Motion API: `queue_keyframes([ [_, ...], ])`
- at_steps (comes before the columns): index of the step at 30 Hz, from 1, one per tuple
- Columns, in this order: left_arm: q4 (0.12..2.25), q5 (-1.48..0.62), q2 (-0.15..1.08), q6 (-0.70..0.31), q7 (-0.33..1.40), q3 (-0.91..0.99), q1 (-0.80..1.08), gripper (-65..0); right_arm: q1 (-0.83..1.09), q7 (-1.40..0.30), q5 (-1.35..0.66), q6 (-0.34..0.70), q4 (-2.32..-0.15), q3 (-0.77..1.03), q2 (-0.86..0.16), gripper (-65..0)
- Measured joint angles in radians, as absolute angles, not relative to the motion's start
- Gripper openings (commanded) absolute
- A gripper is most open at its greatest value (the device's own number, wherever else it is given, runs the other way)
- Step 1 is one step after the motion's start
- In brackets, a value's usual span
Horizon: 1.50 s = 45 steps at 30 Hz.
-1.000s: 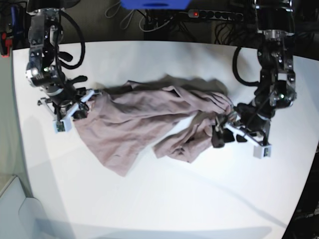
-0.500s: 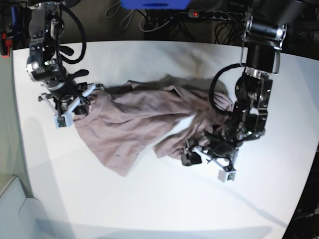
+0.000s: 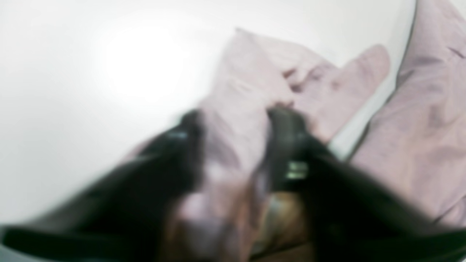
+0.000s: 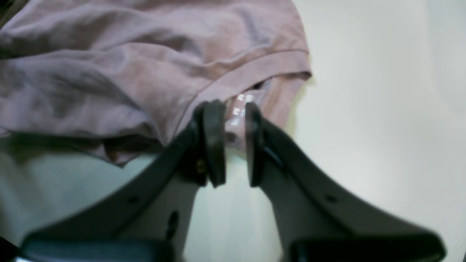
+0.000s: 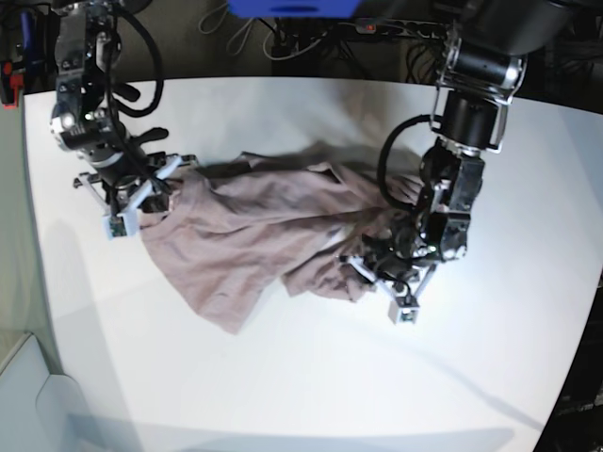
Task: Layout the t-shirt on the table in an organized manner, then fold the t-shirt properly
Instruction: 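Move the left gripper to grasp a bunched fold in the shirt's middle, then drag the held fold with the left gripper away from the right gripper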
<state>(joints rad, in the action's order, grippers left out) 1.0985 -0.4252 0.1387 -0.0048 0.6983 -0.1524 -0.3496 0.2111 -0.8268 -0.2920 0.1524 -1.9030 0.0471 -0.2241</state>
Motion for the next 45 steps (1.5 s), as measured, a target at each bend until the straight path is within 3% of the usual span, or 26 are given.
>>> queue_keyframes([
  [3,1.096,-0.419,0.166,0.0,0.701,-0.046,-0.35,-62.1,0.211,-0.827,-0.292,0.152,-1.903,0.047,-0.225,-53.1],
  [5,1.122,-0.419,0.173,0.004,0.707,0.061,-0.338,-65.0,0.21,-0.827,-0.292,0.152,-1.903,0.047,-0.224,-53.1],
  [13,1.435,-0.418,0.17,0.011,0.72,0.465,-0.206,-64.8,0.209,-0.824,-0.291,0.152,-1.903,0.049,-0.224,-53.1],
  [19,1.544,-0.421,0.169,0.004,0.705,0.642,-0.122,-64.6,0.208,-0.826,-0.291,0.152,-1.903,0.044,-0.227,-53.1],
  [24,1.547,-0.423,0.168,-0.002,0.71,0.652,-0.036,-63.9,0.208,-0.827,-0.291,0.152,-1.903,0.043,-0.226,-52.9],
  [26,1.554,-0.426,0.166,-0.004,0.706,0.651,-0.005,-60.3,0.205,-0.828,-0.288,0.152,-1.903,0.044,-0.227,-52.8],
  [31,1.554,-0.529,0.168,-0.001,0.706,0.651,0.087,-40.5,0.204,-0.828,-0.288,0.152,-1.903,0.042,-0.226,-52.4],
  [34,1.554,-0.611,0.181,0.0,0.708,0.651,0.142,-30.7,0.207,-0.828,-0.288,0.152,-1.903,0.041,-0.227,-47.3],
  [39,1.591,-0.685,0.215,0.001,0.706,0.656,0.199,-29.8,0.214,-0.83,-0.288,0.152,-1.903,0.041,-0.229,-38.2],
  [45,1.753,-0.697,0.212,-0.001,0.713,0.654,0.27,-29.8,0.215,-0.829,-0.288,0.152,-1.903,0.04,-0.23,-35.6],
])
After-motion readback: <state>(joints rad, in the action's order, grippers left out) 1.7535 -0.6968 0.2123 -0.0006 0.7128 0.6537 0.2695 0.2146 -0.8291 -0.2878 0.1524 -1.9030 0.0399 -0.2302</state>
